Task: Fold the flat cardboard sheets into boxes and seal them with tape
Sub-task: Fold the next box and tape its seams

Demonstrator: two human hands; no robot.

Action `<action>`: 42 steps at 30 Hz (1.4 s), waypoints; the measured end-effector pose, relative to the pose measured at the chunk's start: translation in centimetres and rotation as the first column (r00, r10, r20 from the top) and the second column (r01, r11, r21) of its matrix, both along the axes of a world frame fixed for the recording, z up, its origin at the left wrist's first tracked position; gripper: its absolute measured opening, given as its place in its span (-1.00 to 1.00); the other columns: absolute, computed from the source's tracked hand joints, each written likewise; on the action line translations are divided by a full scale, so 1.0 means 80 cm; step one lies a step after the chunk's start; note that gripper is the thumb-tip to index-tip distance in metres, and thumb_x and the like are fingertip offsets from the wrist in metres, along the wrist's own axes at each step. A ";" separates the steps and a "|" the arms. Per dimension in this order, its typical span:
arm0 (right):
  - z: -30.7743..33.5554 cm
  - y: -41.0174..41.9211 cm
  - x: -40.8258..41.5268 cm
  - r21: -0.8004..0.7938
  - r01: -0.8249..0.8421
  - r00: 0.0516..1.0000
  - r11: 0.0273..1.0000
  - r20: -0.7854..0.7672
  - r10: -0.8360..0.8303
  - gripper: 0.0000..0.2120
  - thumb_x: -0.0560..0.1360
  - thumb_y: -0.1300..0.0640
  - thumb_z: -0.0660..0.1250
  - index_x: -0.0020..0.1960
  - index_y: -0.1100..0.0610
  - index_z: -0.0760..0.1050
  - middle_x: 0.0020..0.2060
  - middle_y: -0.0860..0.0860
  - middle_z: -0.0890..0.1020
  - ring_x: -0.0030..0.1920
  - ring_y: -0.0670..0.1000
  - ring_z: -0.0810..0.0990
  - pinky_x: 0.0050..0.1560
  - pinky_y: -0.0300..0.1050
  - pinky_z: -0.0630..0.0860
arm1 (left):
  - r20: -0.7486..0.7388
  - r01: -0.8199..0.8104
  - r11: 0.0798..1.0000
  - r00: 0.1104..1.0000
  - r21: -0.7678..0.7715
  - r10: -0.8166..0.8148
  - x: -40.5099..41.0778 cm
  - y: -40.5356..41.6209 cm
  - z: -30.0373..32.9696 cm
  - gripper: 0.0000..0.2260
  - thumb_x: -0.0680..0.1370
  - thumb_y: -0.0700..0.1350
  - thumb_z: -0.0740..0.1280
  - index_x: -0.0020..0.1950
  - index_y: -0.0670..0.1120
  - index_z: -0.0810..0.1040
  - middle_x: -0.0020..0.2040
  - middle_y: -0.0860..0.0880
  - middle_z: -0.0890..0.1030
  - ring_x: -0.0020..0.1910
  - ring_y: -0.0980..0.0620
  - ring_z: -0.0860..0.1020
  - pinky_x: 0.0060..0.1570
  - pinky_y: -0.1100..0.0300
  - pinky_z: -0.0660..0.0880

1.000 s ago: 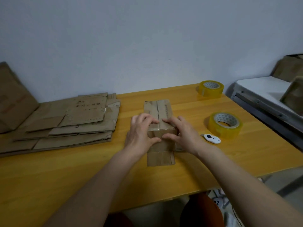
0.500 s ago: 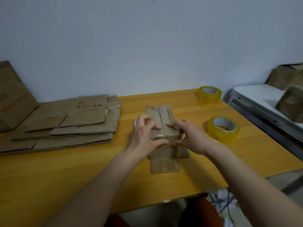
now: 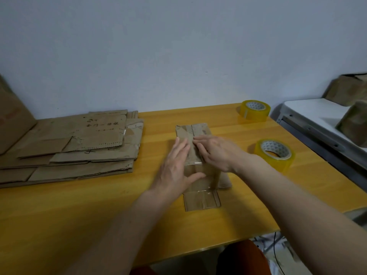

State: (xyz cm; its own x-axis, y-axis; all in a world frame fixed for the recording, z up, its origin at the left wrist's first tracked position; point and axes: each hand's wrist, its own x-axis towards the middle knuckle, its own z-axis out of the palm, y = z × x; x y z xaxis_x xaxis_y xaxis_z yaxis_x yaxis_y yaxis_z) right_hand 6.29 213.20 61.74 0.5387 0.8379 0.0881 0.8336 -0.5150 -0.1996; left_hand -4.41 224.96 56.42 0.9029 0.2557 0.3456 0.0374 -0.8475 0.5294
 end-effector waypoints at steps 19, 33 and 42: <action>0.000 0.033 0.041 -0.081 -0.032 0.999 0.996 -0.024 0.030 -0.57 0.67 0.04 -0.03 0.51 0.07 0.21 0.51 -0.06 0.22 0.52 -0.08 0.07 0.47 -0.17 -0.02 | 0.297 0.084 0.988 0.947 0.133 -0.121 0.003 0.011 -0.016 -0.39 0.40 0.10 0.45 0.28 -0.30 0.51 0.29 -0.19 0.53 0.42 -0.18 0.34 0.35 -0.01 0.34; -0.007 0.078 0.096 0.047 0.081 0.993 0.996 -0.092 -0.076 -0.64 0.66 0.07 0.04 0.40 0.06 0.38 0.35 0.08 0.45 0.35 0.11 0.34 0.32 -0.03 0.24 | 0.319 0.049 0.998 0.946 0.031 -0.057 0.012 0.005 -0.016 -0.45 0.38 0.06 0.44 0.19 -0.33 0.56 0.22 -0.21 0.57 0.39 -0.22 0.37 0.32 -0.03 0.37; -0.006 0.098 0.107 -0.077 0.223 0.975 0.972 0.014 -0.223 -0.51 0.62 -0.21 -0.07 -0.22 0.07 0.42 -0.03 0.12 0.61 -0.12 0.10 0.47 -0.14 -0.07 0.33 | 0.302 0.005 0.999 0.953 -0.051 0.011 0.023 -0.003 -0.024 -0.34 0.18 0.03 0.63 0.11 -0.32 0.52 0.22 -0.18 0.54 0.42 -0.19 0.30 0.34 -0.15 0.34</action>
